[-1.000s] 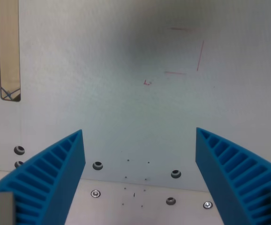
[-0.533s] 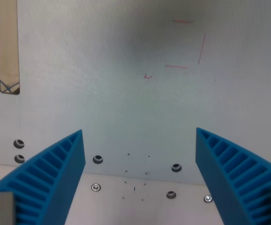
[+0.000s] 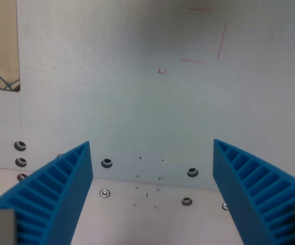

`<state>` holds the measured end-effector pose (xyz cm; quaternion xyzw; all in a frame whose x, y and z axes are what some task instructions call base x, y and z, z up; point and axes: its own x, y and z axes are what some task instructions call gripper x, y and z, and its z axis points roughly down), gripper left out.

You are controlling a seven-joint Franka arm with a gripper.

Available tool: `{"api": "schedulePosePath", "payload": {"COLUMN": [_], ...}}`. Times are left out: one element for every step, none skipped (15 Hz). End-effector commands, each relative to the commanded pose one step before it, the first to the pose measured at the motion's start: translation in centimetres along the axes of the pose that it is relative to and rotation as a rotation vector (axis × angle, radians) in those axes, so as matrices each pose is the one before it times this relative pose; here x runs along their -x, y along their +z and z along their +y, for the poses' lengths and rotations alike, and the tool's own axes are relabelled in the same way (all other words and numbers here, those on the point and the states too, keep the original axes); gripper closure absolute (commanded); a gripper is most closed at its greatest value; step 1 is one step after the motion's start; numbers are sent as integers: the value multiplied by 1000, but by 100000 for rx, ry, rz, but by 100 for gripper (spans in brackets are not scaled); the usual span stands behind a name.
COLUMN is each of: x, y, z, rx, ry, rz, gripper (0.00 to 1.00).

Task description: Rotate around gripper negative y

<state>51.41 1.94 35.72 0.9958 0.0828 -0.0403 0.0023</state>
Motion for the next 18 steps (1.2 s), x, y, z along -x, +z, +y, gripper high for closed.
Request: {"api": "schedulePosePath", "payload": {"x": [-994, 0, 0, 0, 0, 0, 0, 0, 0, 0, 0, 0, 0, 0, 0, 0, 0, 0], "y": [-862, 0, 0, 0, 0, 0, 0, 0, 0, 0, 0, 0, 0, 0, 0, 0, 0, 0], "z": [133, 0, 0, 0, 0, 0, 0, 0, 0, 0, 0, 0, 0, 0, 0, 0, 0, 0], "rx": [705, 0, 0, 0, 0, 0, 0, 0, 0, 0, 0, 0, 0, 0, 0, 0, 0, 0], "ry": [204, 0, 0, 0, 0, 0, 0, 0, 0, 0, 0, 0, 0, 0, 0, 0, 0, 0], "rz": [-20852, -1167, -1167, -1167, -1167, -1167, -1167, -1167, -1167, -1167, -1167, -1167, -1167, -1167, -1167, -1167, -1167, -1167], "gripper": [0, 0, 0, 0, 0, 0, 0, 0, 0, 0, 0, 0, 0, 0, 0, 0, 0, 0]}}
